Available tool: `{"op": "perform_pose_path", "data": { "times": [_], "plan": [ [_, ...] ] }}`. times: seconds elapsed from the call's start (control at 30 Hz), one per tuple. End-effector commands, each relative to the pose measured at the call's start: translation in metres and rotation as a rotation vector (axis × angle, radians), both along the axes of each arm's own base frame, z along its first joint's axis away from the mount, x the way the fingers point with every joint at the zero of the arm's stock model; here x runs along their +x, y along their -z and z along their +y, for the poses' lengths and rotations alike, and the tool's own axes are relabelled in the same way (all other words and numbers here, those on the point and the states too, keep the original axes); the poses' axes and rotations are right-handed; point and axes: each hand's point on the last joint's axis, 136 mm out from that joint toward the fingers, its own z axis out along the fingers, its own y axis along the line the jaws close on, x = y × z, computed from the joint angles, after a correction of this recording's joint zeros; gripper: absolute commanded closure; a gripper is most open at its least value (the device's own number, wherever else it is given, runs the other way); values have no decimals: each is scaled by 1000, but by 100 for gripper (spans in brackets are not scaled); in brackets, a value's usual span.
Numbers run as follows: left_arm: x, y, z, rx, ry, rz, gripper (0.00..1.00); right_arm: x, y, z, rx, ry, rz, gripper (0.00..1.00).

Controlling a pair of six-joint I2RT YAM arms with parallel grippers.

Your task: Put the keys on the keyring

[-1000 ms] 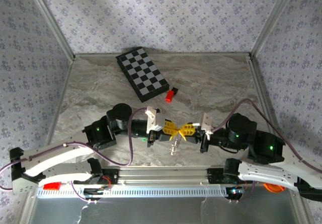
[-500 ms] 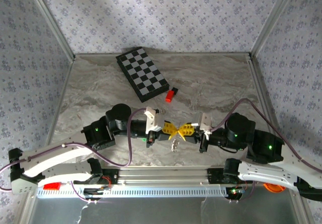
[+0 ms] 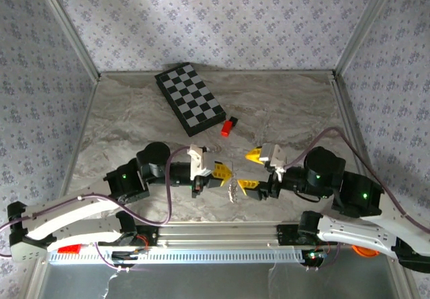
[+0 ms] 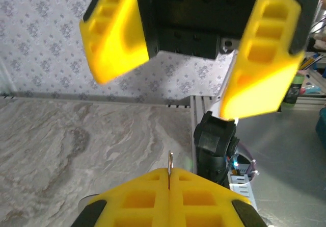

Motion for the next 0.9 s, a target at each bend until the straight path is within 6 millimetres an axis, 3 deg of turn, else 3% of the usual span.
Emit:
{"op": "perform_pose_path", "data": {
  "times": [0.0,0.2,0.43,0.53,0.73,0.87],
  "plan": [
    [9,-2,10,8,-71,-14,100,9,-3,-1,5,24,89,22],
    [28,8,25,52,-208,21,100,47,9,10,37,64,271,19],
    [50,24,58,83,-400,74,100,97,28,14,54,155,388,6],
    [59,27,75,55,-456,112,100,113,50,23,-5,192,454,4],
    [78,46,98,41,-552,231,100,144,115,33,-175,315,574,4],
    [86,58,109,53,-594,281,100,148,149,53,-266,289,635,7]
  ]
}}
